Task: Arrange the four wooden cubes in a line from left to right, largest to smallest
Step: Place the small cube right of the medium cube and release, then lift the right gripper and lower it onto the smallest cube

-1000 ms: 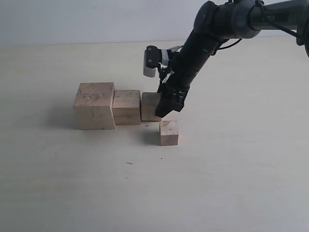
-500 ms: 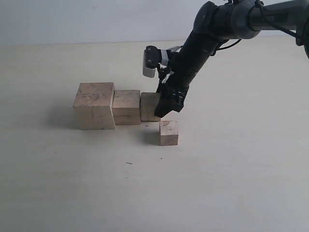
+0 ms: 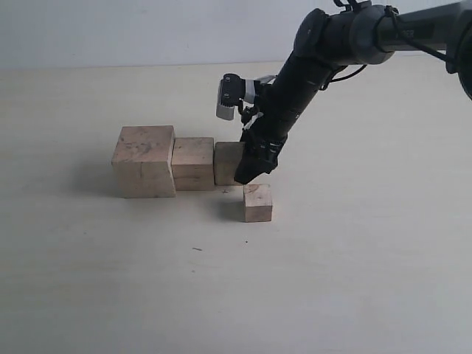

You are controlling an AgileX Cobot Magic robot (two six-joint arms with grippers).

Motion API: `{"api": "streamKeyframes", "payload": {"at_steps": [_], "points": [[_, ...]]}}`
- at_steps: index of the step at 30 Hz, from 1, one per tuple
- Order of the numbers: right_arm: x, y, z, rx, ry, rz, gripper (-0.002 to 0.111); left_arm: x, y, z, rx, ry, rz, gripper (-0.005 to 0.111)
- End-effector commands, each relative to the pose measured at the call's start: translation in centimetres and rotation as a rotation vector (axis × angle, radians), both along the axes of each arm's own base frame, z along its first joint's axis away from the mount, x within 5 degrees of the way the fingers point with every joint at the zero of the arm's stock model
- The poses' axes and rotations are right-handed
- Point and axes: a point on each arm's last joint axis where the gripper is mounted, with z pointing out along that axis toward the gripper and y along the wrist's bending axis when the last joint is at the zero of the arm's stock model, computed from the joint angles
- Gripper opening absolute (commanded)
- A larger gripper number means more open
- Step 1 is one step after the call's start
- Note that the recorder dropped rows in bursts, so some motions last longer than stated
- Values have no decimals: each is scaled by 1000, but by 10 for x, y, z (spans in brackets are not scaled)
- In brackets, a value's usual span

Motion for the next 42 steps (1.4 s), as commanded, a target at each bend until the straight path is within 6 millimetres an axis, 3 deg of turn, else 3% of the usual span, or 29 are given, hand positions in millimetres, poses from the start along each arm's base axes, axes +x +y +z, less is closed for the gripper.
{"api": "streamKeyframes", "payload": {"at_steps": [1, 16, 25, 30, 36, 42], "points": [[-1, 1, 22, 28, -18, -32, 65, 0, 0, 0, 2, -15, 5, 0], [-17, -18, 76, -138, 83, -192, 62, 0, 0, 0, 2, -15, 5, 0], [-25, -25, 123, -110, 31, -281, 36, 0, 0, 0, 2, -15, 5, 0], [-27, -31, 138, -132, -6, -336, 0, 0, 0, 0, 2, -15, 5, 0], [-34, -35, 145, -132, 40, -444, 0, 0, 0, 0, 2, -15, 5, 0], [-71, -58, 135, -205, 104, -451, 0, 0, 0, 0, 2, -15, 5, 0]]}}
